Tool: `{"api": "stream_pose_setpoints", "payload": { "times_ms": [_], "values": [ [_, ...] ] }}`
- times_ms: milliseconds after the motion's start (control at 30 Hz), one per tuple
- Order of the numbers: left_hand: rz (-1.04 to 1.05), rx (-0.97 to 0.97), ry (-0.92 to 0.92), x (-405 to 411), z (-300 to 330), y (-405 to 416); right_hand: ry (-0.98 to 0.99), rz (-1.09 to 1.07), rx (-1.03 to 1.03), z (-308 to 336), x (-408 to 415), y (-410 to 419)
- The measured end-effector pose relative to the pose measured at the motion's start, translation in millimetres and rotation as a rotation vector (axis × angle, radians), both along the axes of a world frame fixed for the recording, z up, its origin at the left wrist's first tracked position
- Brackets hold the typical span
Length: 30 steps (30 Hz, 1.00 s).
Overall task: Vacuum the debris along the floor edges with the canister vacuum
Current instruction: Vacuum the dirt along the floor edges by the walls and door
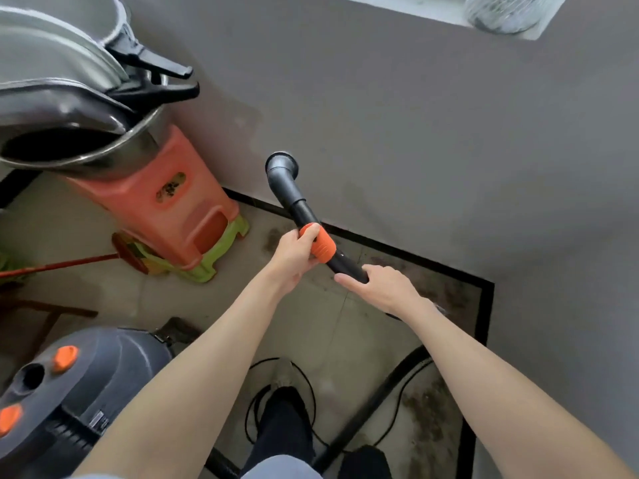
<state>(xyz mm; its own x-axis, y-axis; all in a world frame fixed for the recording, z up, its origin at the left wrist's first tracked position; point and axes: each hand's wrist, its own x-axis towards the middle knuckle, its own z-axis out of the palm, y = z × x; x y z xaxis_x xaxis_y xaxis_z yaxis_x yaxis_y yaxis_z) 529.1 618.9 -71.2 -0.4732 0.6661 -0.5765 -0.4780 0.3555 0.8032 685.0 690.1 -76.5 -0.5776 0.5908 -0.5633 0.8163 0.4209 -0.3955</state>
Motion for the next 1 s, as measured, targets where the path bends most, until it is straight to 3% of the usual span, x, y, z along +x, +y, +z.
{"api": "stream_pose_setpoints", "payload": {
  "times_ms": [533,767,1000],
  "values": [
    [0.062,-0.292,-0.23,-93.9,-143.1,52.1,-0.187,0.034,-0.123,-115.2,-101.4,32.1],
    [0.162,-0.44,-0.302,-119.9,-270.0,69.4,-0.217,0.26,-0.271,-241.8,-130.7,69.3],
    [0.278,-0.473,-0.345,-136.3,-431.0,64.1,-0.211,0.523,-0.165,-397.7,-160.2,91.0]
  ]
}}
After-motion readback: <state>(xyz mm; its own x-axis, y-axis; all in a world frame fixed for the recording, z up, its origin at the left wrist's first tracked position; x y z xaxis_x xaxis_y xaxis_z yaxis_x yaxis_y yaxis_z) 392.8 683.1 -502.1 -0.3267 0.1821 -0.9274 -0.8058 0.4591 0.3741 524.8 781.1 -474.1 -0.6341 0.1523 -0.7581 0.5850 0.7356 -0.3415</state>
